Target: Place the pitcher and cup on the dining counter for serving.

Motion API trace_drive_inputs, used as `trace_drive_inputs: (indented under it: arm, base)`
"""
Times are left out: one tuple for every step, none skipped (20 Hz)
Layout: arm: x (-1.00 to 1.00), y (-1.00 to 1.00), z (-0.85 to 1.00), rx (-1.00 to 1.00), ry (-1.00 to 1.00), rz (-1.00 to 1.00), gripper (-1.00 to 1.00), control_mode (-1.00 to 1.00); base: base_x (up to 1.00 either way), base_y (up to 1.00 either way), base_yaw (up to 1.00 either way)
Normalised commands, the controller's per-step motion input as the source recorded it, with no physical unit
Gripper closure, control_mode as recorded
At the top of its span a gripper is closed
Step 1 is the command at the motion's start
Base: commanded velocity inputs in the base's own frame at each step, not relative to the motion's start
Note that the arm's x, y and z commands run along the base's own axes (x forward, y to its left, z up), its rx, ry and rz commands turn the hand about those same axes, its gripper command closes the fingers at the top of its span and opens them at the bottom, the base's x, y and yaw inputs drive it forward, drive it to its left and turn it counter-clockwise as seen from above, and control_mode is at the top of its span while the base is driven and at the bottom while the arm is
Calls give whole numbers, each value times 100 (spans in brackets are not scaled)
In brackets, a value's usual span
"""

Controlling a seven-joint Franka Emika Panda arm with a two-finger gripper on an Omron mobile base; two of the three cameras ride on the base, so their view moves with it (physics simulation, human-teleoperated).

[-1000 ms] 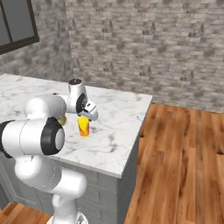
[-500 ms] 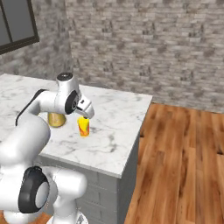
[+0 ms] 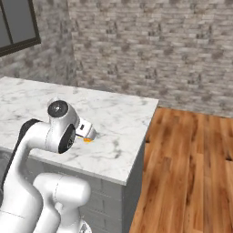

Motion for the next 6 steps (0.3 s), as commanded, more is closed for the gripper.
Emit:
trace_drive_inputs:
  arm:
    - [-100,-4,-8,0,-1,17,-100,-100]
    - [-100,-6,-19,0,-3,17,-100,-100]
    - [-100,0,-14,-1,-15,1,-100,-100]
    - [-100,0,0,-2,-30,0,-100,-100]
    - [-40,-68,0,13,-23,-37,-100,-100]
    - [-34,-16,0,21,-3,-8,-100,-100]
  base:
    - [0,0,0]
    - [0,0,0]
    - [0,0,0]
    - [0,0,0]
    - [0,0,0]
    - [0,0,0]
